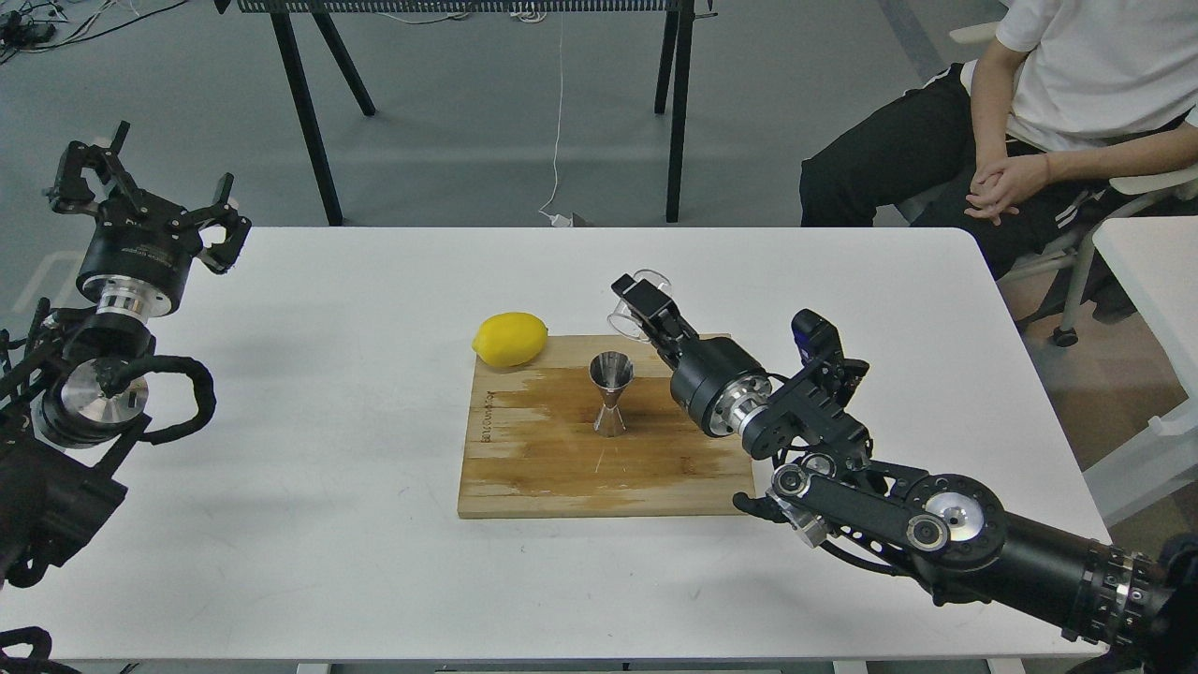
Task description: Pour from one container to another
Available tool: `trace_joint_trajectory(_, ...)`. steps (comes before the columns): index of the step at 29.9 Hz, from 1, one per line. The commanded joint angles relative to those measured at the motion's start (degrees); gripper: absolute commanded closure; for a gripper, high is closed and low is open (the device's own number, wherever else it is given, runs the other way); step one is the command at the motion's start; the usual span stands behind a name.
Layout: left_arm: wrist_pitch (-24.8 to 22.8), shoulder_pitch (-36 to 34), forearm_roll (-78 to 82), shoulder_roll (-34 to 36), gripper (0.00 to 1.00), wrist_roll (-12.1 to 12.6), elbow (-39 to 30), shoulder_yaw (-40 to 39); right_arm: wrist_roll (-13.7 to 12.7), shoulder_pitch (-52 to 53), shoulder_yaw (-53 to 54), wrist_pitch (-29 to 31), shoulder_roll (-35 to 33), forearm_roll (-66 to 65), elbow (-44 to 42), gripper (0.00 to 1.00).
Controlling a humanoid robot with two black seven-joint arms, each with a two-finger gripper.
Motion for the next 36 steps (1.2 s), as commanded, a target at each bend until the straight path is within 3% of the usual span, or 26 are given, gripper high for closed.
trace_joint_trajectory(1, -0.06, -0.08, -0.01, -0.01, 0.0, 0.08, -0.09, -0.12, -0.17, -2.07, 5.6, 0.51, -1.98, 10.81, 3.23, 0.65)
trace_joint_trajectory(7, -0.06, -0.08, -0.01, -0.1, 0.0, 0.08, -0.09, -0.03, -1.05, -9.27, 19.91, 7.53, -3.57, 27.95, 3.85, 0.65)
trace_joint_trajectory(12, -0.06, -0.08, -0.01, -0.1, 0.0, 0.08, -0.09, 0.15, -5.08, -16.48, 33.71, 15.61, -3.65, 43.85, 0.61, 0.65)
trace_joint_trajectory(16, -0.06, -0.08, -0.01, -0.1, 0.0, 0.08, -0.09, 0.23, -8.87, -20.35, 41.37, 23.7, -3.13, 58.62, -7.9, 0.65)
trace_joint_trajectory(24, 0.03, -0.08, -0.01, -0.28, 0.0, 0.08, -0.09, 0.41, -10.37, -21.24, 43.23, 36.54, -2.51, 75.43, -22.68, 0.65)
trace_joint_trajectory(36, -0.06, -0.26, 0.16, -0.19, 0.0, 0.16, -0.09, 0.59, -12.12, -22.82, 44.55, 43.05, 2.05, 80.98, -32.8, 0.63)
